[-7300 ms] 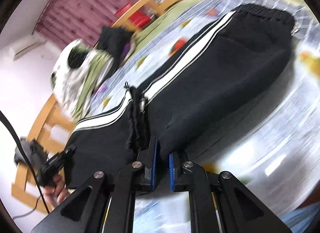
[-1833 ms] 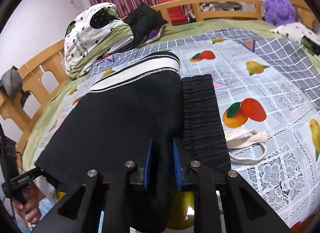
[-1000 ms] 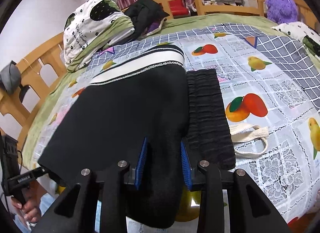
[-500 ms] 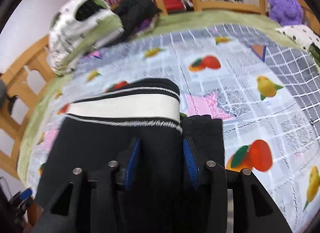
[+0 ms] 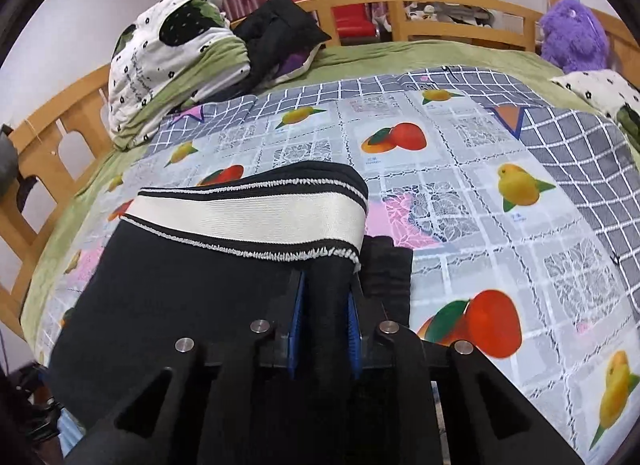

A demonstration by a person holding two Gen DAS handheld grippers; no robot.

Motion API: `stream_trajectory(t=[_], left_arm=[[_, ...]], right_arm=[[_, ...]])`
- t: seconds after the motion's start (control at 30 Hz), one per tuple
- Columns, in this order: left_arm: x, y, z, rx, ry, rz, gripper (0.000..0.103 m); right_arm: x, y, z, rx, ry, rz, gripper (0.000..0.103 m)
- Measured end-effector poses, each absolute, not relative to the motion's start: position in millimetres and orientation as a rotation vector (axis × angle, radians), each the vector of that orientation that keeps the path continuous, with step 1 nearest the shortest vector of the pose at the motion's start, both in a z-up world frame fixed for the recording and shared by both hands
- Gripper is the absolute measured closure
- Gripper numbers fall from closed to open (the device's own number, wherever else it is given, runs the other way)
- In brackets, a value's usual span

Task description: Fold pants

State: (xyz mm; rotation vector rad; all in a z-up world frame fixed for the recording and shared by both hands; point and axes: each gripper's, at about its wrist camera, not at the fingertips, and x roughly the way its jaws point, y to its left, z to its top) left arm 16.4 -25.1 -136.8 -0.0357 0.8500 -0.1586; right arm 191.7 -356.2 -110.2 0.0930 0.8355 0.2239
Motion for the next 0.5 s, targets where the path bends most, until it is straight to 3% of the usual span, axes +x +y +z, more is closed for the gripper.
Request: stream_trajectory(t=[0.1,0.3,0.33,0.4,0.5], left_arm=[[7,-18,-133,-0.063,0.844,-0.166,0.08],[-25,11,-123,-0.164,0.846,-0.221,0.079],[-31,17,-118,-0.19,0.832,-0.227,0.077],[-35,28,-108,-0.241,0.812,-0.251,0.057],[-21,30,-92,-0.245,0.794,-0.285,0.055]], right_arm=[[177,-362,-107,0.113,0.854,0.2,0.083],[130,-384,-96,0.134,0.819,0.164,0.067],[126,-388,-95,0.141,0.819,0.154,0.064],[123,-397,-96,0.173,0.826,0.151,0.064],[128,-406,-97,0.232,0.844,0.166,0.059]])
